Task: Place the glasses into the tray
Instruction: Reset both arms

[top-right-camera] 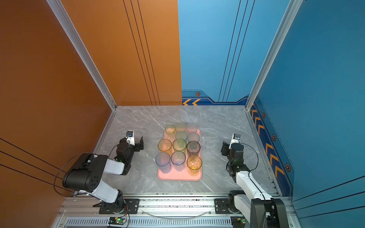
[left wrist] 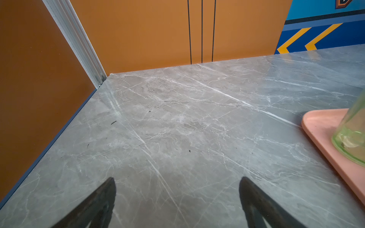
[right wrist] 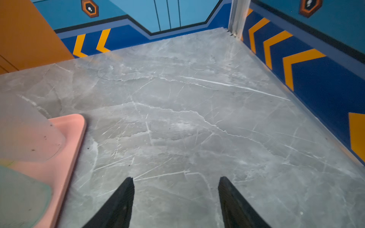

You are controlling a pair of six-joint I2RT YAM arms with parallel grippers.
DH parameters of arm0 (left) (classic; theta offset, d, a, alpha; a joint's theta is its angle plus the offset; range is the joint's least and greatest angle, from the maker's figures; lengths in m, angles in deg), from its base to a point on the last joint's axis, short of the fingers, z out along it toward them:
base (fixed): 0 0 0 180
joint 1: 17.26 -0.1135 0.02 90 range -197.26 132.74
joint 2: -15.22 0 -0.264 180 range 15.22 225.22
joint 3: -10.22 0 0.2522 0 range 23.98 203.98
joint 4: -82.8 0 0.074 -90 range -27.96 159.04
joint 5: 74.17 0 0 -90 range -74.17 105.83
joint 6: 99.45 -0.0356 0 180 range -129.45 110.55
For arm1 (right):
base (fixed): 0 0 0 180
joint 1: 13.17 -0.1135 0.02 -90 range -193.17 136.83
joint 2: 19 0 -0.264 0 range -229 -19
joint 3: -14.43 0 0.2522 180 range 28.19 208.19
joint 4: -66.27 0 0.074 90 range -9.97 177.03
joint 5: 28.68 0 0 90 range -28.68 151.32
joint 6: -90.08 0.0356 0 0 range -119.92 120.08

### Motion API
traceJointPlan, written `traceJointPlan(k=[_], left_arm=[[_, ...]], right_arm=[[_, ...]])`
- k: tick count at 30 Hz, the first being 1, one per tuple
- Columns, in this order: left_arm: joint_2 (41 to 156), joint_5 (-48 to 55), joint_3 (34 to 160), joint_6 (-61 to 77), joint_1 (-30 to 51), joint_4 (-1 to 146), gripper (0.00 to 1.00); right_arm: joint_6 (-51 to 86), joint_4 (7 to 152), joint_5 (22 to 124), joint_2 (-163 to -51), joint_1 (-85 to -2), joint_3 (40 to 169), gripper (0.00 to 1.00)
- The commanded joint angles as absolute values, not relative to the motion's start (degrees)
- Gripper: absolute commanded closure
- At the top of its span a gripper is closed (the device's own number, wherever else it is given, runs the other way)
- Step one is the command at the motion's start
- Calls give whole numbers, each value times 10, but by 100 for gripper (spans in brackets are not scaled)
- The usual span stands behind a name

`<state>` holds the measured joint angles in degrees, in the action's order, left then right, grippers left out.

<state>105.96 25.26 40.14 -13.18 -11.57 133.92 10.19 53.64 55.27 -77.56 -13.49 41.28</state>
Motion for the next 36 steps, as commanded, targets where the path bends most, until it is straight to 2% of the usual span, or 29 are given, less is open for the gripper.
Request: traceJointPlan(k=[1,13,17,21,28,30,31,33,36], left_arm=[[1053,276,400,-146,-110,1339,2],[1055,280,393,-148,-107,1353,2],[1056,280,395,-148,-107,1352,3],[1057,281,398,-148,-108,1347,2],[1057,281,399,-148,-108,1344,2],[1057,281,400,-148,-108,1343,2],[1056,281,400,-148,-108,1343,2],[1056,282,399,-148,-108,1344,2],[1056,282,399,-148,-108,1344,2]], right_arm=[[80,315,518,-808,-130,378,34],[61,0,546,-1114,-128,376,33],[67,110,552,-1084,-120,411,33],[36,298,540,-1071,-148,500,29],[37,279,536,-1076,-148,495,30],[36,276,535,-1077,-148,495,24],[36,276,535,-1077,-148,495,18],[37,276,536,-1077,-148,495,0],[37,276,535,-1077,-149,495,0]])
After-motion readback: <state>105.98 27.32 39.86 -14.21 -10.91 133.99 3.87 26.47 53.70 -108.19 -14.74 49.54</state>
